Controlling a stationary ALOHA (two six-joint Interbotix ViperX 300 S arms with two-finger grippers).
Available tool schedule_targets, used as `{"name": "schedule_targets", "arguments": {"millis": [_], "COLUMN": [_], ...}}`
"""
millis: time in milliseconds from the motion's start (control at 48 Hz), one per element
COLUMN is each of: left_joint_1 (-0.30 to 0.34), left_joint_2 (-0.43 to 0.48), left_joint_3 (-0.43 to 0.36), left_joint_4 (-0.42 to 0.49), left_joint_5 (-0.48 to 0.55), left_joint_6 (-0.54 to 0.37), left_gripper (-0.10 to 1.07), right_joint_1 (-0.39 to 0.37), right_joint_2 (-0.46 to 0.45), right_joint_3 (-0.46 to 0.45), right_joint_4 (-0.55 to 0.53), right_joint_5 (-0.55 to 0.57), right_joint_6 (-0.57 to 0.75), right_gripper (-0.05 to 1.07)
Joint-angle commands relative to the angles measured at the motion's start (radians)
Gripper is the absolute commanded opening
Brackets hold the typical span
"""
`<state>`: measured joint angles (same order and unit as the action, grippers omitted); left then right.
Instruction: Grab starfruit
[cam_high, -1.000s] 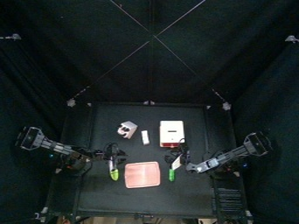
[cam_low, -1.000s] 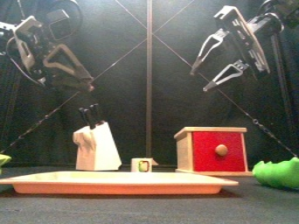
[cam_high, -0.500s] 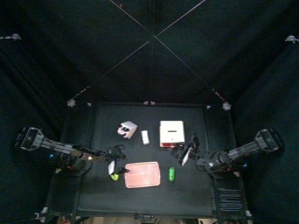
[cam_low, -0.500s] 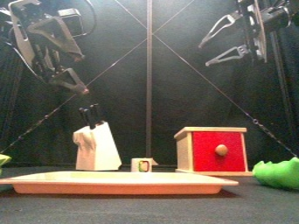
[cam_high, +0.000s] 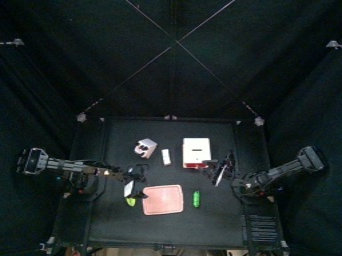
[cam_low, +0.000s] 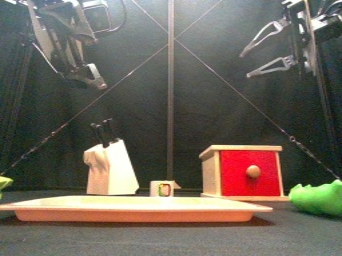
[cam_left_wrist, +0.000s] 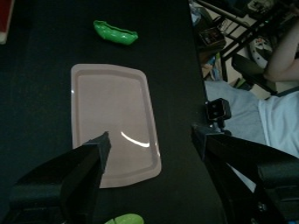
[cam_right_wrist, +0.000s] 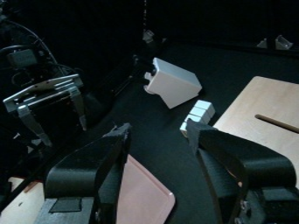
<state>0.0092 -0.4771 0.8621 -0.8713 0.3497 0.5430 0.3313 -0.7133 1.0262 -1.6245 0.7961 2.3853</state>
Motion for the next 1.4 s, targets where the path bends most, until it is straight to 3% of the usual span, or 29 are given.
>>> {"name": "schedule_targets", "arguments": {"millis": [0, 188, 396, 583, 667, 792, 917, 1042, 1208, 1375], "left_joint_1": [0.018, 0.08, 0.066, -0.037, -0.114, -0.222, -0.31, -0.397, -0.483, -0.515], "left_joint_2": [-0.009, -0.051, -0.075, -0.077, -0.071, -0.054, -0.02, 0.048, 0.161, 0.267], "left_joint_3": [-0.032, -0.037, -0.043, -0.044, -0.037, -0.038, -0.034, -0.038, -0.074, -0.103], "left_joint_4": [0.04, 0.285, 0.666, 0.916, 1.025, 1.144, 1.226, 1.238, 1.224, 1.184], "left_joint_5": [0.034, 0.17, 0.282, 0.367, 0.414, 0.472, 0.523, 0.551, 0.552, 0.551], "left_joint_6": [-0.037, -0.255, -0.71, -1.195, -1.442, -1.724, -1.937, -2.135, -2.335, -2.47], "left_gripper": [1.02, 1.01, 1.01, 1.01, 1.01, 1.01, 1.01, 1.01, 1.01, 1.02], "right_joint_1": [0.002, 0.006, 0.006, 0.006, 0.006, 0.005, 0.002, 0.0, -0.002, -0.005], "right_joint_2": [-0.003, -0.002, 0.006, 0.009, 0.009, 0.009, 0.009, 0.009, 0.009, 0.009], "right_joint_3": [-0.011, -0.011, -0.011, -0.011, -0.009, -0.008, -0.003, 0.0, 0.006, 0.008], "right_joint_4": [0.009, 0.017, 0.029, 0.031, 0.029, 0.031, 0.031, 0.041, 0.046, 0.04], "right_joint_5": [0.003, 0.003, 0.003, 0.003, 0.003, 0.003, 0.003, 0.003, 0.003, 0.003], "right_joint_6": [0.002, 0.003, 0.003, 0.003, 0.003, 0.002, 0.003, 0.0, 0.003, 0.002], "right_gripper": [0.87, 0.87, 0.87, 0.87, 0.87, 0.87, 0.87, 0.87, 0.87, 0.87]}}
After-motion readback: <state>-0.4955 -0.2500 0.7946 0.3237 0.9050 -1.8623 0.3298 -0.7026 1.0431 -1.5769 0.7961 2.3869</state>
